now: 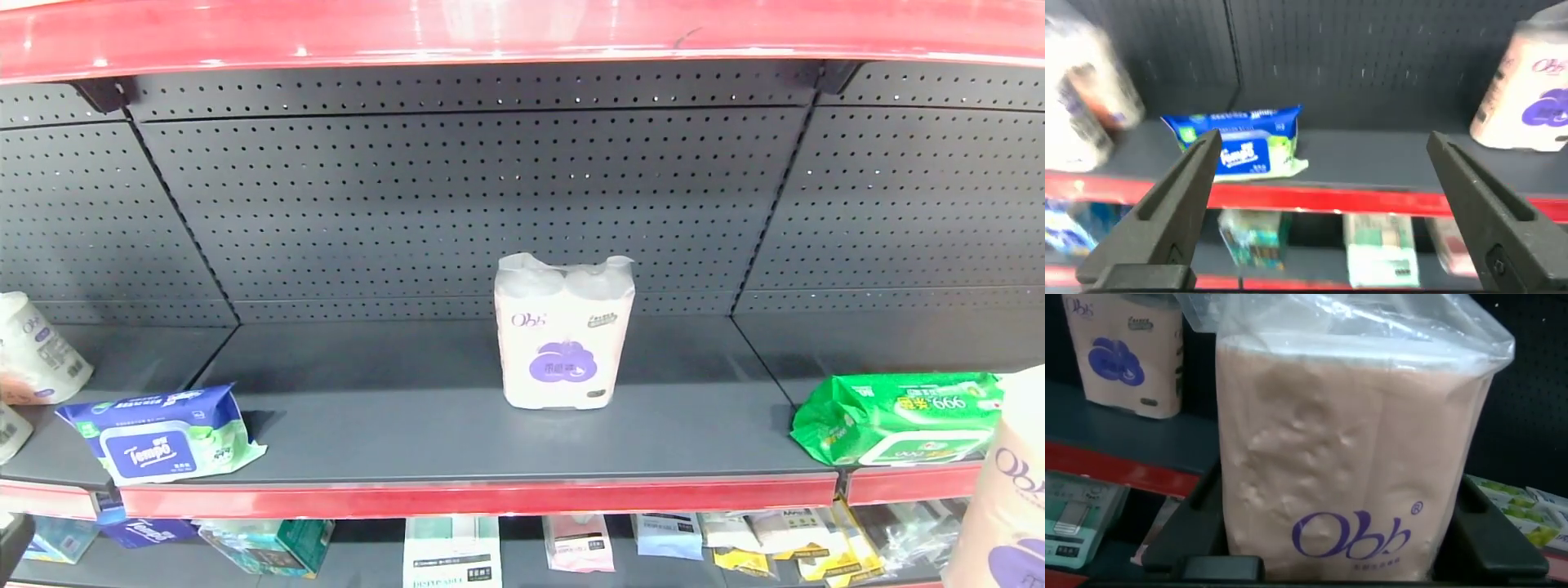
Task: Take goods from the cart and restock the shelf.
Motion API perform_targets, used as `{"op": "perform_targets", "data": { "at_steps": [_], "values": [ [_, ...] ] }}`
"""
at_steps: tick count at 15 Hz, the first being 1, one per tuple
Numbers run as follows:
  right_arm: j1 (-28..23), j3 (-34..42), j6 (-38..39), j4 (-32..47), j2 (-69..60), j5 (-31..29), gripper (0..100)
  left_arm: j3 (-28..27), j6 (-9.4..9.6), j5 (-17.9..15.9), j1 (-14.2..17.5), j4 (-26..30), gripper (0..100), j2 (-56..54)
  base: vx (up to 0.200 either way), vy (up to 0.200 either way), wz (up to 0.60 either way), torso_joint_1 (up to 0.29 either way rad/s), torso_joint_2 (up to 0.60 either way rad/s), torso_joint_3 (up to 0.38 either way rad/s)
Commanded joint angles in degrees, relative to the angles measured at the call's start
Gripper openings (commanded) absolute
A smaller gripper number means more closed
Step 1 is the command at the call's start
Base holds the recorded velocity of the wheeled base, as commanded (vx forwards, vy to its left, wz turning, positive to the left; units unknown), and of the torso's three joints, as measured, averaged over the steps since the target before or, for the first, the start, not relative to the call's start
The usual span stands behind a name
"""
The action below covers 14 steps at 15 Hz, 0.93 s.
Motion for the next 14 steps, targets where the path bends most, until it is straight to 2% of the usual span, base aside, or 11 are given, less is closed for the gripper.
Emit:
{"op": "perform_targets", "data": {
  "at_steps": [1, 2, 3, 4, 6, 8, 11, 12, 14],
  "values": [
    [-0.2, 0.3, 0.0, 0.0, -1.0, -0.3, 0, -4.9, 3.96, -7.0, -2.6, -11.2, 100, 28.6, 0.0, 0.0, 0.0, 0.0, 0.0, 0.0],
    [-0.2, 0.3, -0.1, 0.0, -1.6, -1.1, 0, -4.2, 6.86, -9.8, -2.6, -15.2, 100, 33.1, 0.0, 0.0, 0.0, 0.0, 0.0, 0.0],
    [-0.4, 0.4, -0.1, 0.0, -1.9, -1.7, 0, -3.5, 7.74, -11.2, -2.6, -17.2, 100, 34.8, 0.0, 0.0, 0.0, 0.0, 0.0, 0.0],
    [-0.7, 1.6, -0.1, -0.1, -2.9, -2.6, 0, -2.8, 8.27, -14.9, -2.5, -21.1, 100, 37.6, 0.0, 0.0, 0.0, 0.0, 0.0, 0.0],
    [-0.7, 1.7, -0.1, -0.1, -2.9, -2.6, 0, -3.4, 8.7, -16.3, -2.6, -21.9, 100, 40.2, 0.0, 0.0, 0.0, 0.0, 0.0, 0.0],
    [-0.7, 2.2, 0.0, -0.1, -2.9, -2.7, 0, -3.6, 10.2, -16.2, -2.7, -22.8, 100, 41.9, 0.0, 0.0, 0.0, 0.0, 0.0, 0.0],
    [-0.7, 4.6, 0.1, -0.2, -2.9, -2.2, 0, -2.0, 9.41, -15.9, -2.4, -22.6, 100, 37.9, 0.0, 0.0, 0.0, 0.0, 0.0, 0.0],
    [-0.7, 6.0, 0.8, -0.2, -2.9, -2.0, 0, -0.3, 8.62, -15.8, -2.3, -22.6, 100, 35.0, 0.0, 0.0, 0.0, 0.0, 0.0, 0.0],
    [-0.7, 7.6, 4.7, 0.0, -2.9, -1.9, 0, 1.2, 8.62, -15.7, -2.3, -22.6, 100, 32.6, 0.0, 0.0, 0.0, 0.0, 0.0, 0.0]
  ]
}}
